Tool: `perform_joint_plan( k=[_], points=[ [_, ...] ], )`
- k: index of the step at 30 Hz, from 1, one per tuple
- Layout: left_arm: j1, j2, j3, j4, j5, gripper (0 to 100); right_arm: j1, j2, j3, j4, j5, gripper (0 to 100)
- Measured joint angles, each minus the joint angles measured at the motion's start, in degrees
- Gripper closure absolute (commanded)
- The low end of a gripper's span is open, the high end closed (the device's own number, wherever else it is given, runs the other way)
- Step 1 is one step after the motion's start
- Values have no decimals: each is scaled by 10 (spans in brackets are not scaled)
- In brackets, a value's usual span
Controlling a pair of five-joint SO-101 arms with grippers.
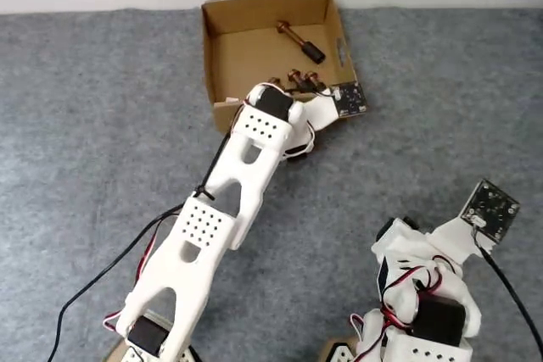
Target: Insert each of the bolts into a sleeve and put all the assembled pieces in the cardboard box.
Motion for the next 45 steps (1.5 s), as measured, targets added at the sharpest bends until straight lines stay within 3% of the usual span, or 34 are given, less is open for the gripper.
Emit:
perform_joint_plan(
  k=[7,15,21,28,36,45],
  points=[
    [11,1,0,0,-39,916,0,0,0,0,0,991],
    [33,3,-10,69,-135,961,0,0,0,0,0,991],
    [33,3,-11,74,-135,943,0,0,0,0,0,991],
    [37,3,-11,74,-85,825,0,0,0,0,0,991],
    [53,4,-11,75,-48,829,0,0,0,0,0,991],
    [57,2,12,81,-67,923,0,0,0,0,0,991]
  ],
)
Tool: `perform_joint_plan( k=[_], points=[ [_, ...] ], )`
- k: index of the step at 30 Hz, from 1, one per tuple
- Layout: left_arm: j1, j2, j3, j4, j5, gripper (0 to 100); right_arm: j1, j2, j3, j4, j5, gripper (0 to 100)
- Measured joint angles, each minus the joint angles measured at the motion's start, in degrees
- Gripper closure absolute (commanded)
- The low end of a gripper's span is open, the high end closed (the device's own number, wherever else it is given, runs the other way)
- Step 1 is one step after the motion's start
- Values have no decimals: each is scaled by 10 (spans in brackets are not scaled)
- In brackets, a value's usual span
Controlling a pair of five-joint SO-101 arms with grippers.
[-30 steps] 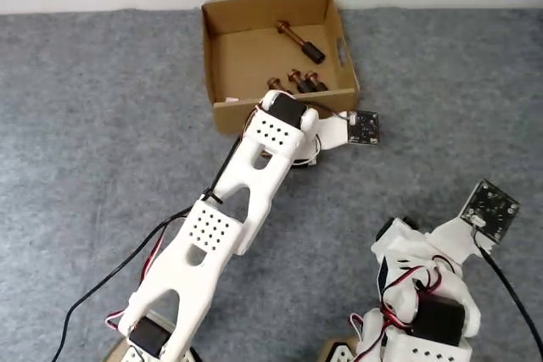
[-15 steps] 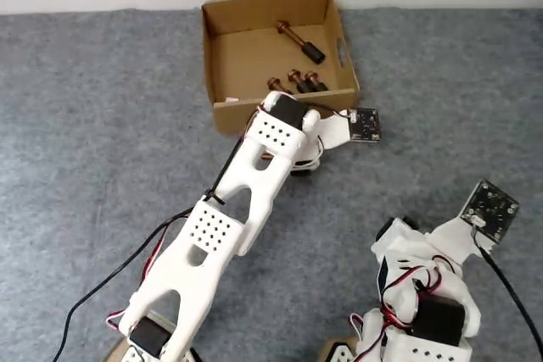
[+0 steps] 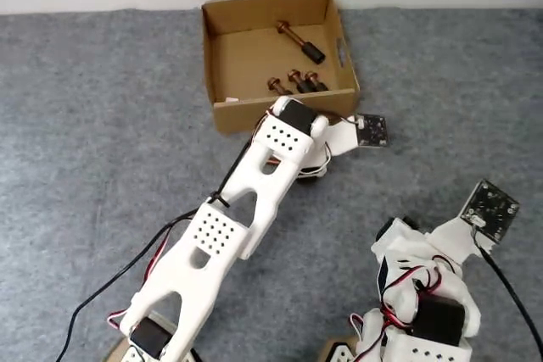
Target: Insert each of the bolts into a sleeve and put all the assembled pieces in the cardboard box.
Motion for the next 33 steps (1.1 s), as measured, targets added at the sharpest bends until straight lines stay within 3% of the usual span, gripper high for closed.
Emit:
perform_joint_plan(
  k=[6,11,17,24,33],
  points=[
    [-6,0,0,1,-12,920,0,0,0,0,0,991],
    [-19,0,0,-1,-12,848,0,0,0,0,0,991],
    [-30,-1,0,-3,22,829,0,0,0,0,0,991],
    [-33,-1,0,-3,28,836,0,0,0,0,0,991],
    [-32,-1,4,4,13,925,0,0,0,0,0,991]
  ],
)
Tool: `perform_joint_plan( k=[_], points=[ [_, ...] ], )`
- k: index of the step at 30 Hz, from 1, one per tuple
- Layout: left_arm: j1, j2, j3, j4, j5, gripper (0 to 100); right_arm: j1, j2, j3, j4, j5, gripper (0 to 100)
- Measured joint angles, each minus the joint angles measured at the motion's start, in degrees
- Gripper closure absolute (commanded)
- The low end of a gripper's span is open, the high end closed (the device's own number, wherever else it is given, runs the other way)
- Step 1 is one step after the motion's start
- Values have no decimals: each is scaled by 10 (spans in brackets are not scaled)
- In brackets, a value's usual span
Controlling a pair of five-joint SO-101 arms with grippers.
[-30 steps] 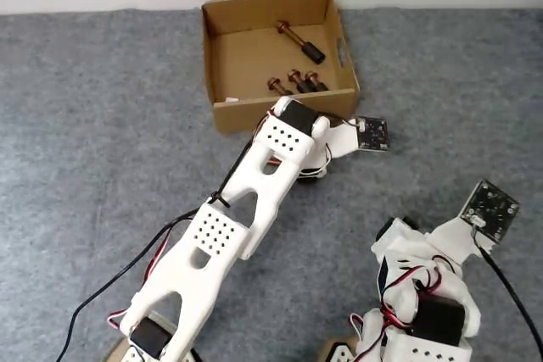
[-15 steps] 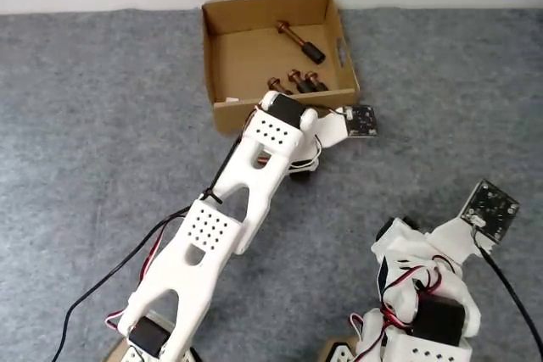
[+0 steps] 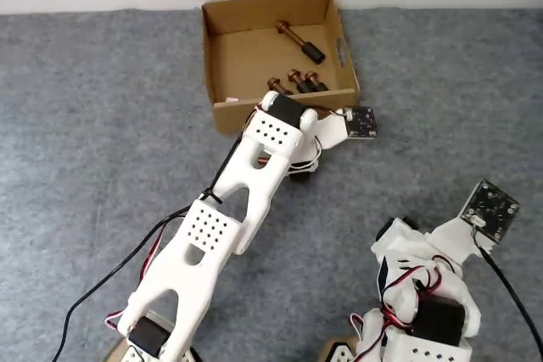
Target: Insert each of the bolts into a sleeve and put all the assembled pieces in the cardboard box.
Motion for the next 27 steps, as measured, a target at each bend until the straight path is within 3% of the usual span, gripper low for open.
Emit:
perform_joint_plan(
  k=[15,27],
  points=[
    [0,0,2,1,-3,995,0,0,0,0,0,991],
    [-5,-105,8,1,108,995,0,-53,19,0,2,991]
  ],
)
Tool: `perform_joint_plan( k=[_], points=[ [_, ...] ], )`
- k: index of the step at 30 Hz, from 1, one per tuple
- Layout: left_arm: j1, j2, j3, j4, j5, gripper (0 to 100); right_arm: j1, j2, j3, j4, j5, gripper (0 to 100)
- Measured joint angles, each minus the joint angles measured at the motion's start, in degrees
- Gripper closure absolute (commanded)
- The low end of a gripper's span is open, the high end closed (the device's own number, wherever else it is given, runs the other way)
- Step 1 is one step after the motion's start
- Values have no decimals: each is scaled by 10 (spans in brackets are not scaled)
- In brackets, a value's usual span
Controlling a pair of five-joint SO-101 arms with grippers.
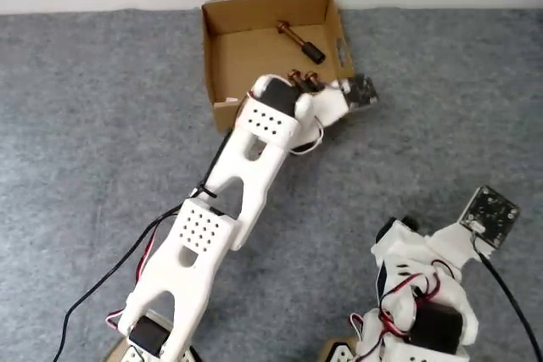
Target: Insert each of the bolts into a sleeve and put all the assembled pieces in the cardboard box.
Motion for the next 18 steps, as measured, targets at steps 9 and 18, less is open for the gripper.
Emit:
perform_joint_plan(
  k=[9,18],
  points=[
    [-2,-120,44,0,142,995,0,-37,1,0,0,991],
    [25,-367,255,0,167,995,0,-38,1,0,13,991]
  ],
)
